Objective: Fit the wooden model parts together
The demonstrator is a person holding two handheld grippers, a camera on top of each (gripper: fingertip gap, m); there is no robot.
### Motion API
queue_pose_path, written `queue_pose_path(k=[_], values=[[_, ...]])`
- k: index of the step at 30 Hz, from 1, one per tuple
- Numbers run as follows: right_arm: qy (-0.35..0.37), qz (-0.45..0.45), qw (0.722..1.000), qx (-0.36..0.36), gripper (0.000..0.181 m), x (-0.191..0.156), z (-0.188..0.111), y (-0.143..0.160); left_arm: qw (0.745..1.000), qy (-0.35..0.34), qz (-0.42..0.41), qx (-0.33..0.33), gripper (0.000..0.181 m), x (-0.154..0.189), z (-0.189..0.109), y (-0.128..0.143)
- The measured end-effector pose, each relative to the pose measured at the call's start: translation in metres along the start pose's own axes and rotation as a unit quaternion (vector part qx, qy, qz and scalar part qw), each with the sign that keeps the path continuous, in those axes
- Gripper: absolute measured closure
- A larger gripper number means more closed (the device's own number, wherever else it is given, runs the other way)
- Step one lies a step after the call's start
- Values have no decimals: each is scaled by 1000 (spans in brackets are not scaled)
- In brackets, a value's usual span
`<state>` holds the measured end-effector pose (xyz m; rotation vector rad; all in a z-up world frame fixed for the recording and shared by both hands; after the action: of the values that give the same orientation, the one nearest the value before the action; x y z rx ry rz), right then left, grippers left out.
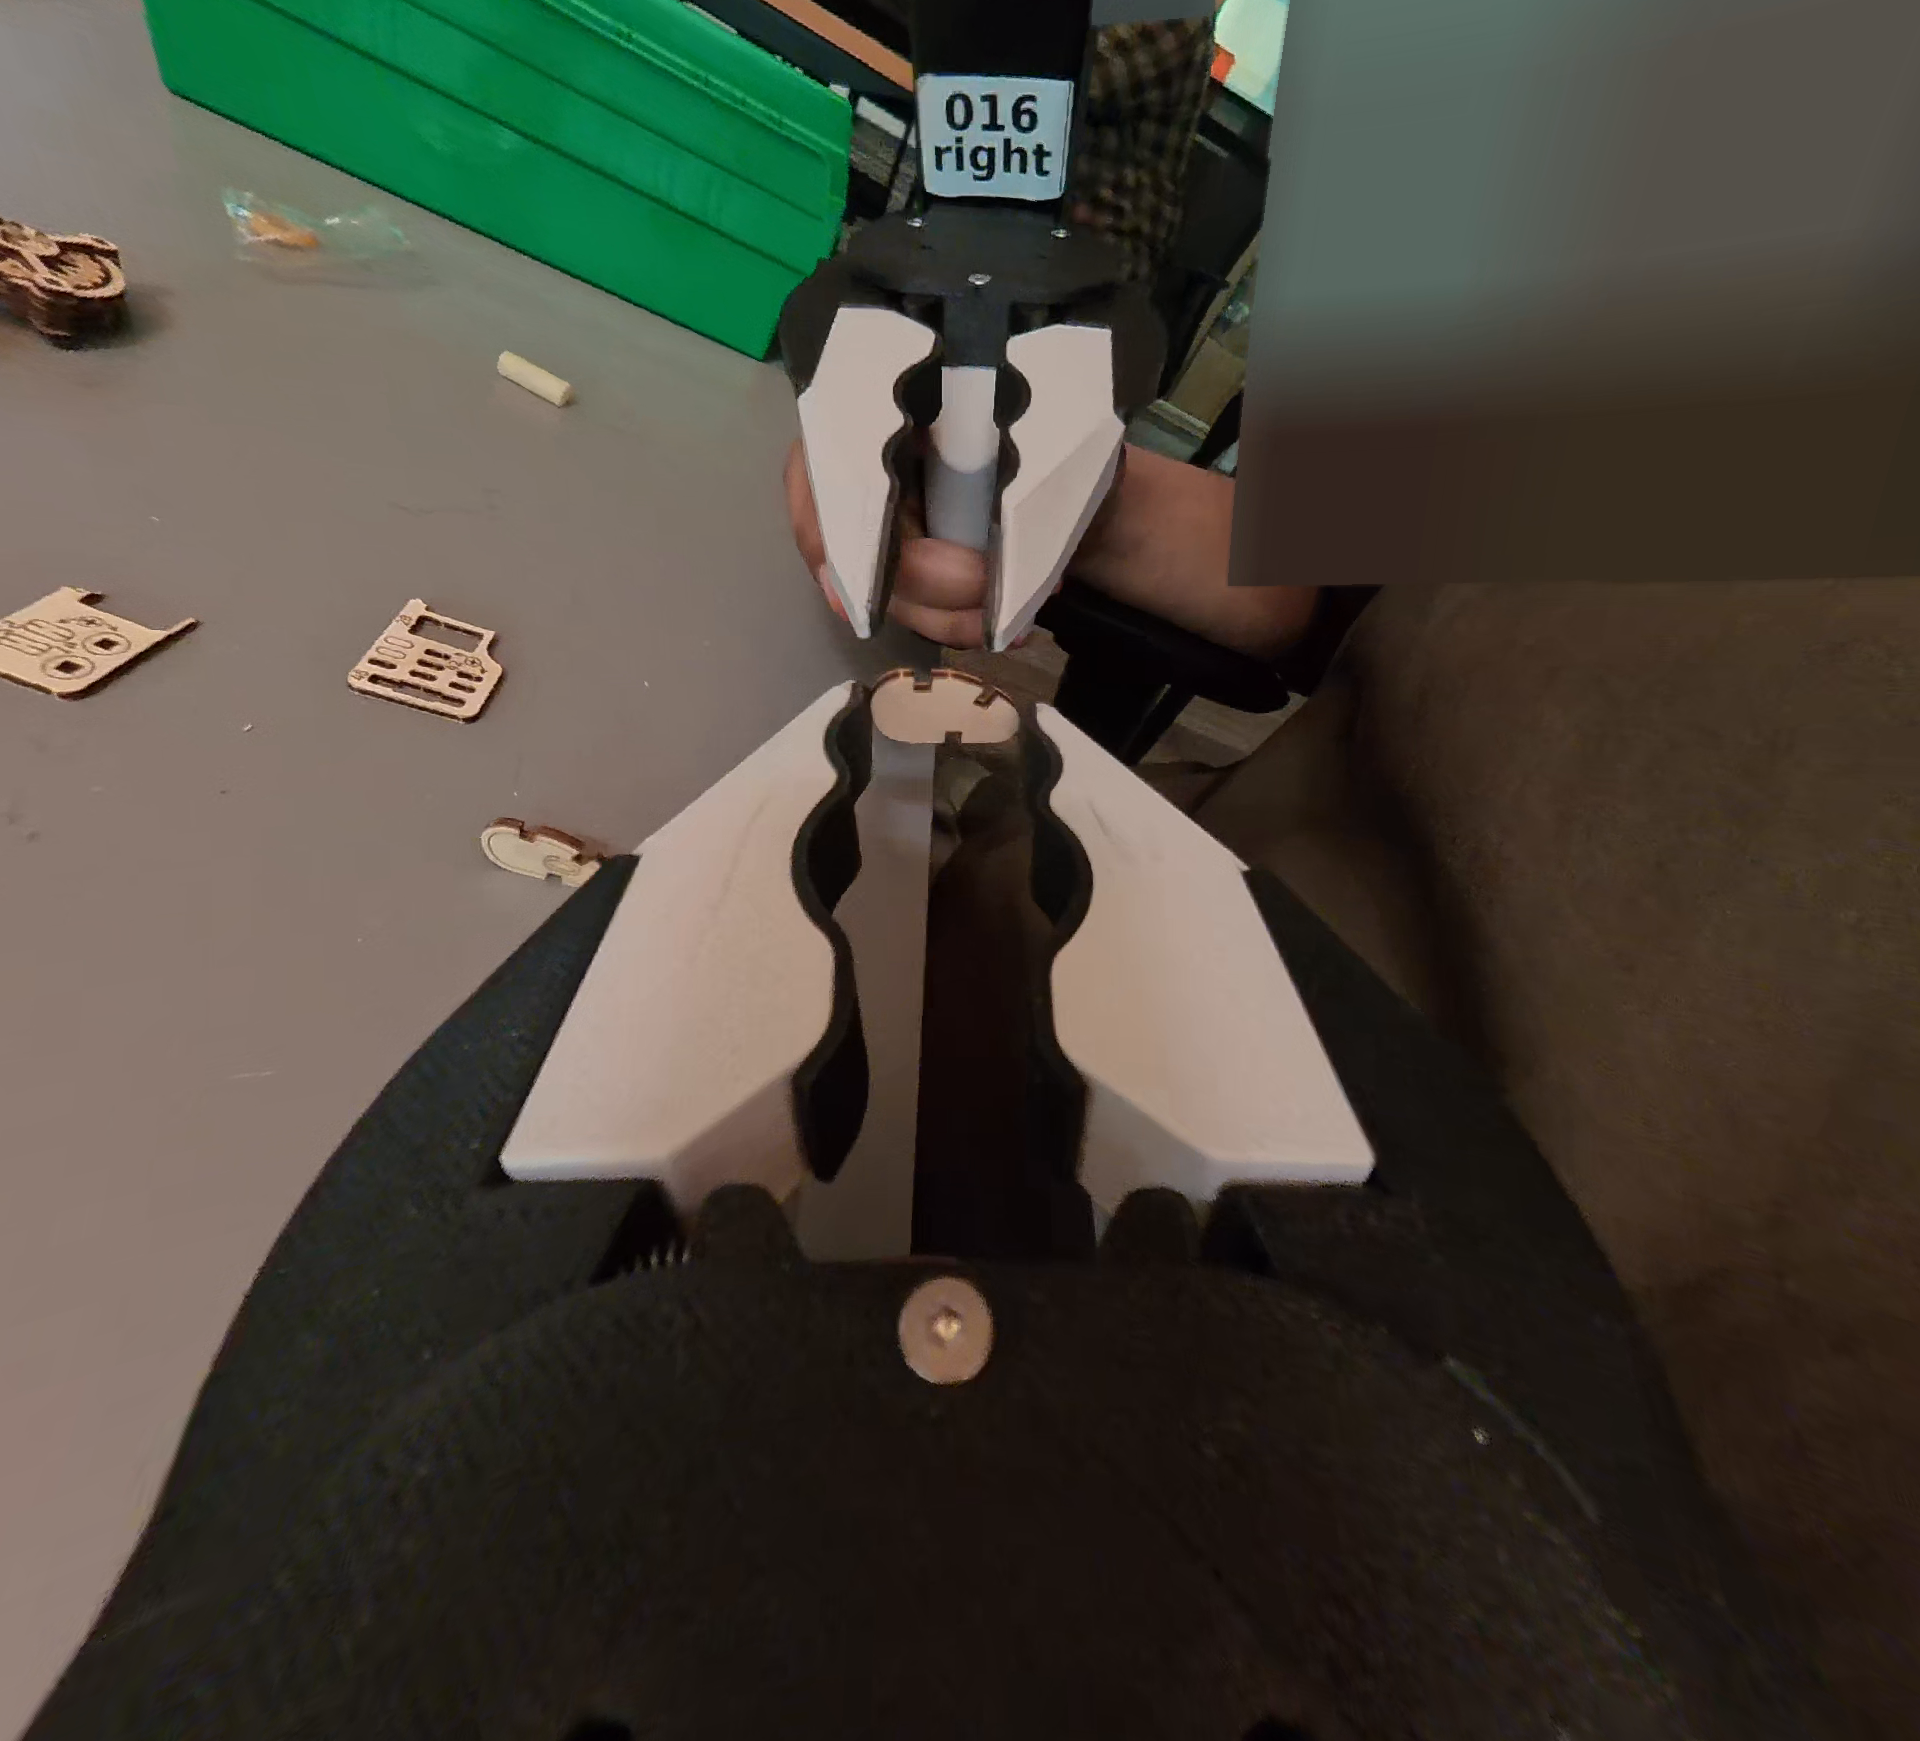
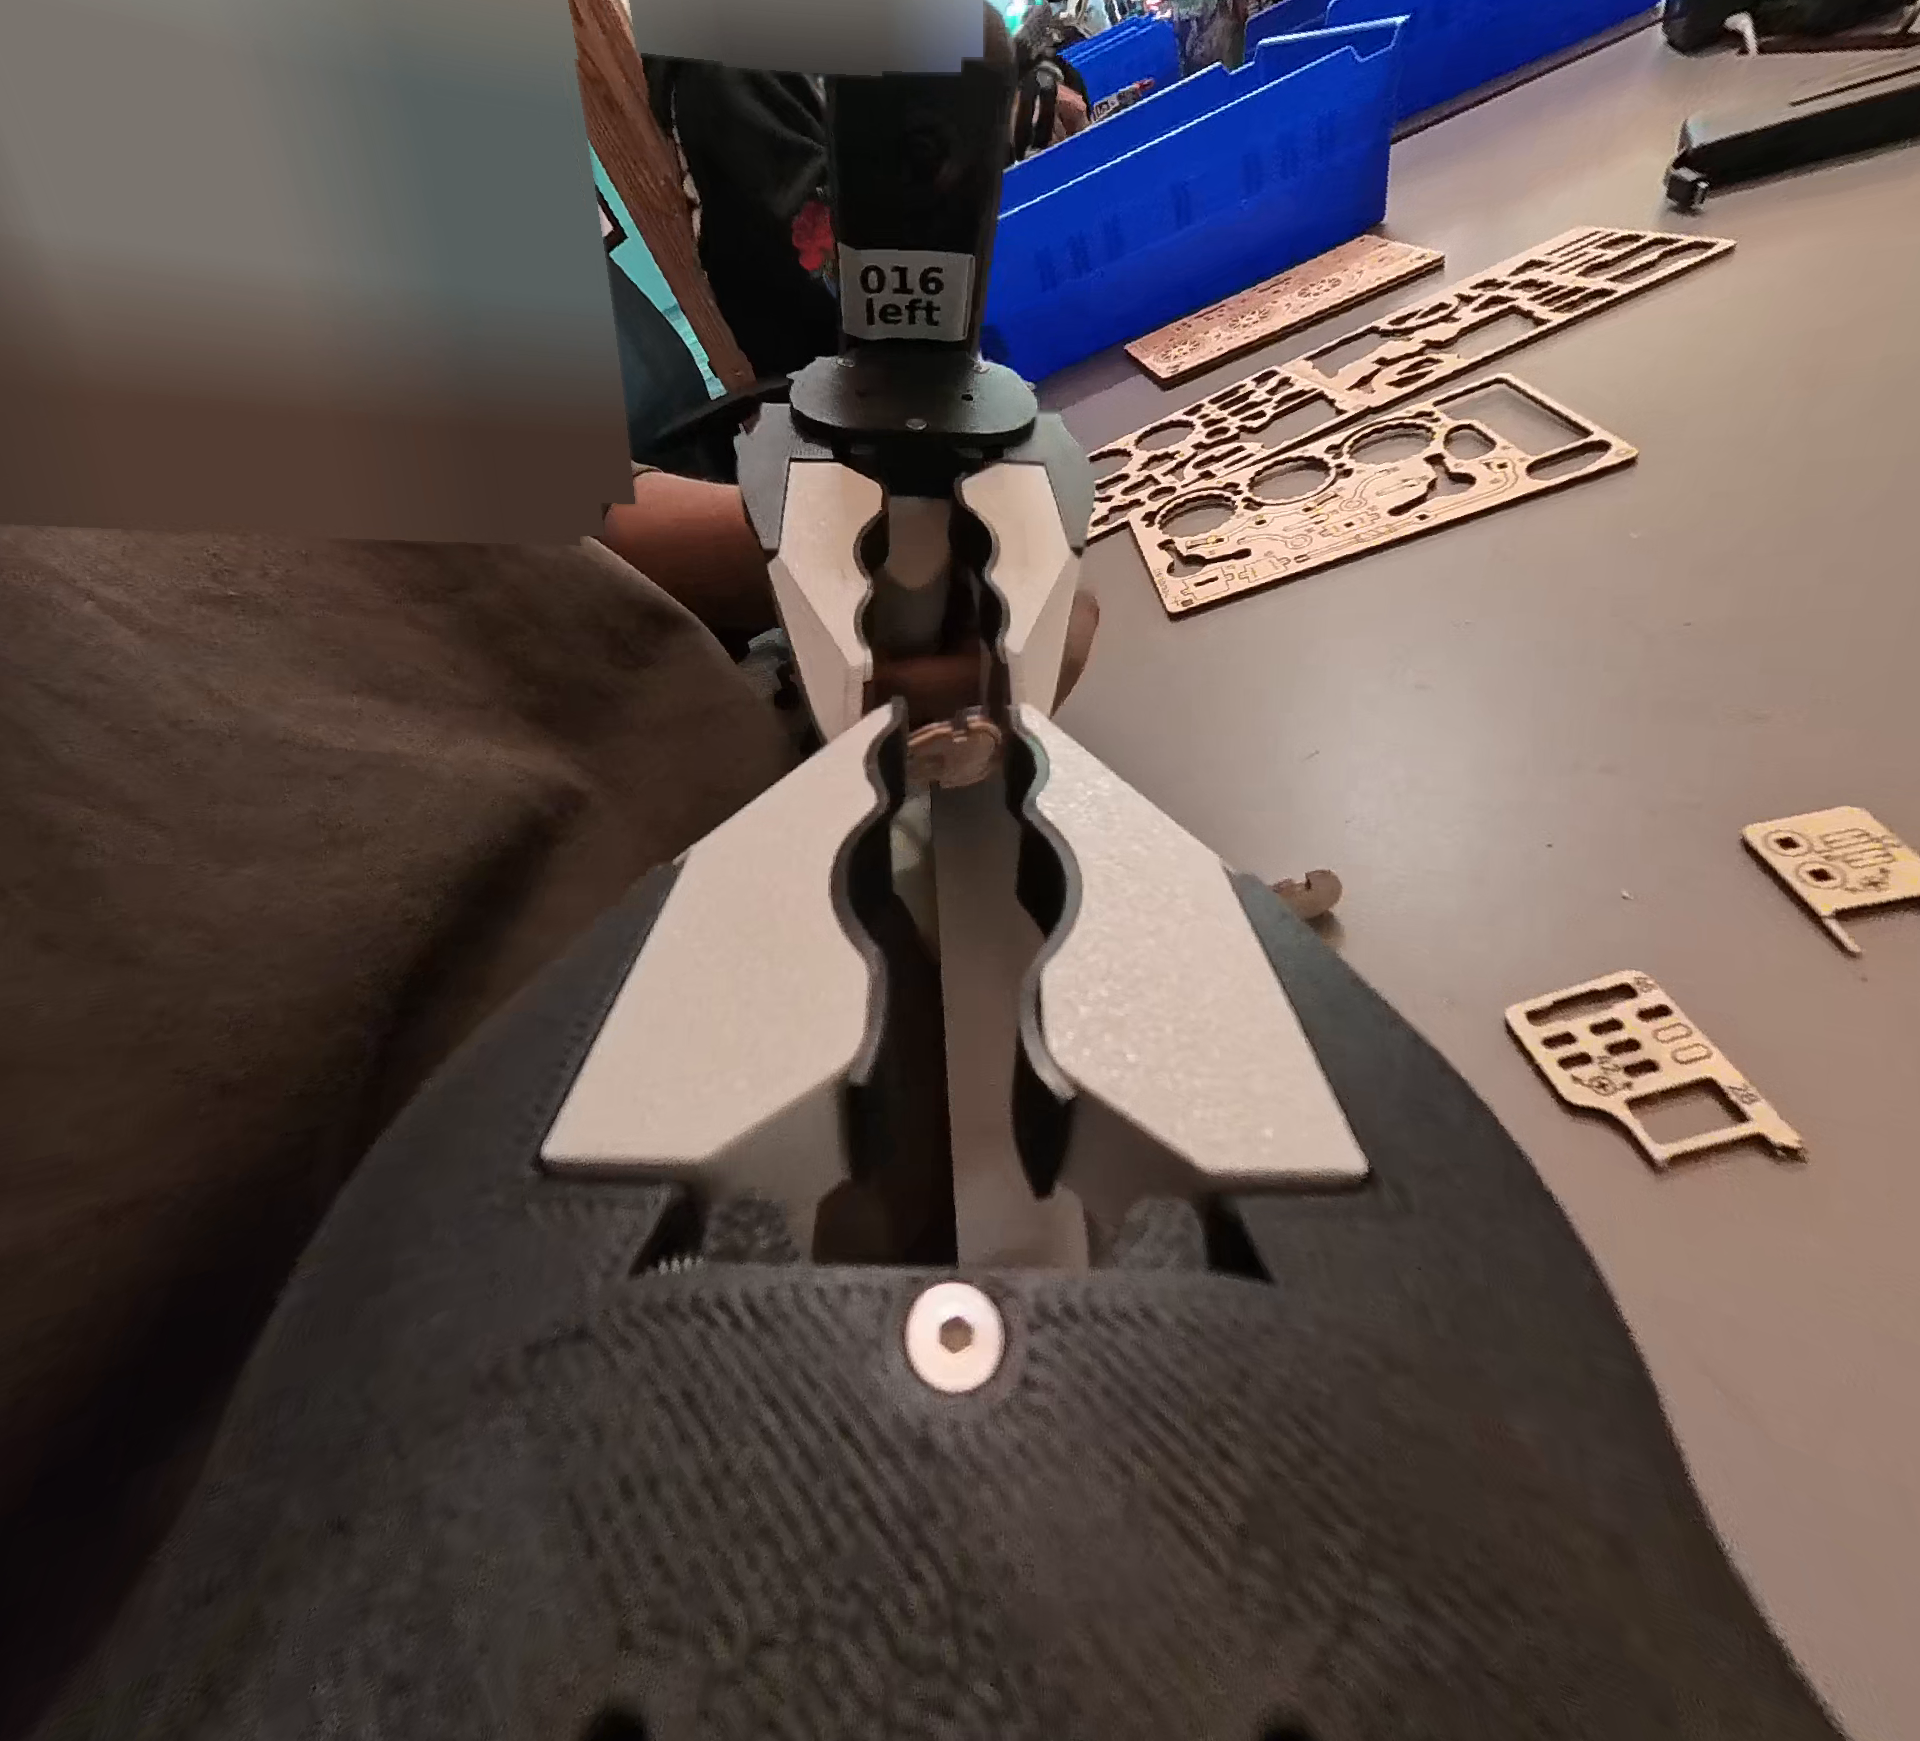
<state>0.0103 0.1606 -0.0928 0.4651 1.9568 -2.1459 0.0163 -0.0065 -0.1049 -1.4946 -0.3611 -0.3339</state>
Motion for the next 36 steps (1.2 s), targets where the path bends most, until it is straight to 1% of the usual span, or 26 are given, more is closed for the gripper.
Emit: queue_pose_path(k=[4,6,8,11,14,16,21,24,27,30,34,36], values=[[-26,-41,999,-4,164,-10,0,-1,999,39,-31,-15,155,3,1,3],[-33,-54,998,-7,166,-13,0,-2,998,47,-37,-21,155,3,1,3],[-19,-56,998,-19,168,-11,0,-1,999,32,-21,-21,155,2,0,3],[50,-37,997,-42,173,3,1,2,1000,-18,12,-12,155,-4,-2,0],[114,-5,992,-50,172,13,2,3,998,-61,25,-4,155,-10,-4,-3],[133,9,990,-52,172,13,3,2,997,-77,31,-10,155,-13,-4,-2],[157,-8,985,-64,174,3,11,-2,992,-103,59,-33,155,-13,1,4],[182,-22,979,-85,174,0,17,0,990,-118,74,-33,155,-12,2,4],[193,-14,977,-89,171,-2,22,2,986,-134,89,-35,155,-12,2,4],[204,-11,975,-87,171,-1,23,2,985,-140,97,-37,155,-11,3,4],[214,-17,972,-90,177,0,23,2,984,-143,98,-32,155,-11,3,4],[215,-18,972,-90,177,0,22,3,984,-144,97,-32,155,-11,3,4]])
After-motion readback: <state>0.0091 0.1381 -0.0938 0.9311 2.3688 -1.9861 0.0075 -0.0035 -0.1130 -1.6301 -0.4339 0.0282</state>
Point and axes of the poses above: each gripper's, where its closed fingertips meet, z out along the fingers, y out of its underside, x = y × z across the jaws, the point moved 9 cm from there along -z, back along the fingers, and after that the axes turned 13 degrees about x, right-handed, at the moved point
